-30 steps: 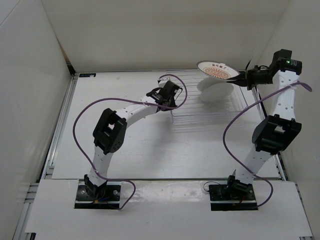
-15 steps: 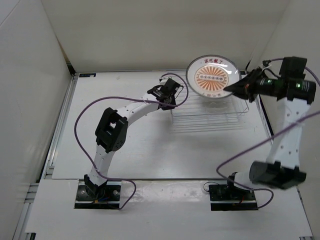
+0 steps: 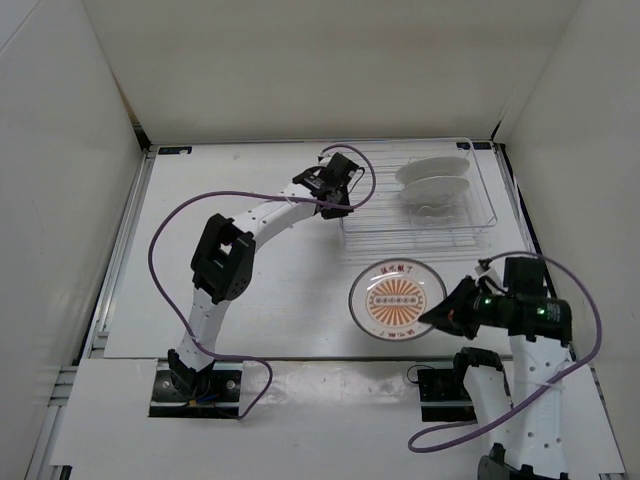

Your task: Unload the plates from the dish rack

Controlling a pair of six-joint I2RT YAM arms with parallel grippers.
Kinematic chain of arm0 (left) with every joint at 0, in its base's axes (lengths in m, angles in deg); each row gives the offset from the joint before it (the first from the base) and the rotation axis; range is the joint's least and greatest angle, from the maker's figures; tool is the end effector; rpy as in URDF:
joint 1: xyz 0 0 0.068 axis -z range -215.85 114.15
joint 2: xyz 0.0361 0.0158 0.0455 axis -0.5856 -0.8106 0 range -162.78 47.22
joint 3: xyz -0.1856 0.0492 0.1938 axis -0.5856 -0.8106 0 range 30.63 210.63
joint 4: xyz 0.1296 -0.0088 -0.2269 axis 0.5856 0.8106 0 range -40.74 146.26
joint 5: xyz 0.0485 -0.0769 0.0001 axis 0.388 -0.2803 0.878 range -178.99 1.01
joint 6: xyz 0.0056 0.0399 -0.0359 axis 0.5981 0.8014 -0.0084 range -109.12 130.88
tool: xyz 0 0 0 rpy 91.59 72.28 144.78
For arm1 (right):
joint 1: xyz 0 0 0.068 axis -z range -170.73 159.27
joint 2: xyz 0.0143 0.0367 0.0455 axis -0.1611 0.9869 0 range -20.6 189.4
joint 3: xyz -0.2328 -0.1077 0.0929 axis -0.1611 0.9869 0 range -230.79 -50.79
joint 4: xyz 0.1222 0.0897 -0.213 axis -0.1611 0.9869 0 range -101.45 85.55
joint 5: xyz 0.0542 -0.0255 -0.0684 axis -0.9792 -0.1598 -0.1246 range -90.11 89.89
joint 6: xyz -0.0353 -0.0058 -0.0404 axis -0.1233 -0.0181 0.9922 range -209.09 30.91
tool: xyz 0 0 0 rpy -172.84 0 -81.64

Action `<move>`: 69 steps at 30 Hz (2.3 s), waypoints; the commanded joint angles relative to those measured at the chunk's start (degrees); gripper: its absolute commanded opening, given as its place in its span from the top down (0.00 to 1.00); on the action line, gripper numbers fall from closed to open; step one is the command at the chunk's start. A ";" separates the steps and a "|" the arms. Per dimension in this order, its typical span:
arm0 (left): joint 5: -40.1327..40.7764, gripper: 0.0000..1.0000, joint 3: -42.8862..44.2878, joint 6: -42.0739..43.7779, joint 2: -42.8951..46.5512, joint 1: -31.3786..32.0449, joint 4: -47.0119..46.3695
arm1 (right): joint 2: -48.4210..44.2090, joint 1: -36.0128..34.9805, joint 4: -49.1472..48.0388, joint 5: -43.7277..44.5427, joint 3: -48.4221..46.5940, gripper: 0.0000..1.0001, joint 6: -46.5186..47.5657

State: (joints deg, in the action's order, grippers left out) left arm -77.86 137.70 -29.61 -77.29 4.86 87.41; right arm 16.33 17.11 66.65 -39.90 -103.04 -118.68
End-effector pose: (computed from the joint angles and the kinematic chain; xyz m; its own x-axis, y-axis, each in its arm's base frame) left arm 0.3705 -0.3097 0.2248 -0.8375 -0.1199 -0.5331 0.0177 0.9692 -0.2458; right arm 0.0781 0.0124 0.3046 -0.8575 0.5010 -0.1168 0.2739 0.6369 0.7207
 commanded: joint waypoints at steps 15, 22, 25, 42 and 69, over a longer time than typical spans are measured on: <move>-7.53 1.00 -2.92 2.26 -0.56 0.16 7.64 | -11.71 -0.19 -20.80 13.68 34.67 1.00 -11.28; -7.88 1.00 0.25 3.57 -1.79 0.07 9.57 | -9.07 -0.19 -17.56 20.45 36.78 0.51 -9.35; -7.97 1.00 1.65 3.93 -2.32 0.07 10.28 | -9.16 -0.28 -14.05 21.07 34.94 0.19 -7.68; -12.02 1.00 1.74 8.15 -1.26 -0.45 10.10 | 15.96 0.07 1.62 31.35 -21.45 0.22 -4.16; -13.33 1.00 -7.66 2.34 0.32 -2.39 3.78 | 61.76 1.04 -13.33 23.44 -50.23 0.16 -19.72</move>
State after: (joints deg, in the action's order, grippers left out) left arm -84.15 133.92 -25.81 -75.14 2.78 85.03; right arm 75.41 17.67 55.00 -15.34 -150.34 -135.66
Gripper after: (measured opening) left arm 0.092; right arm 0.836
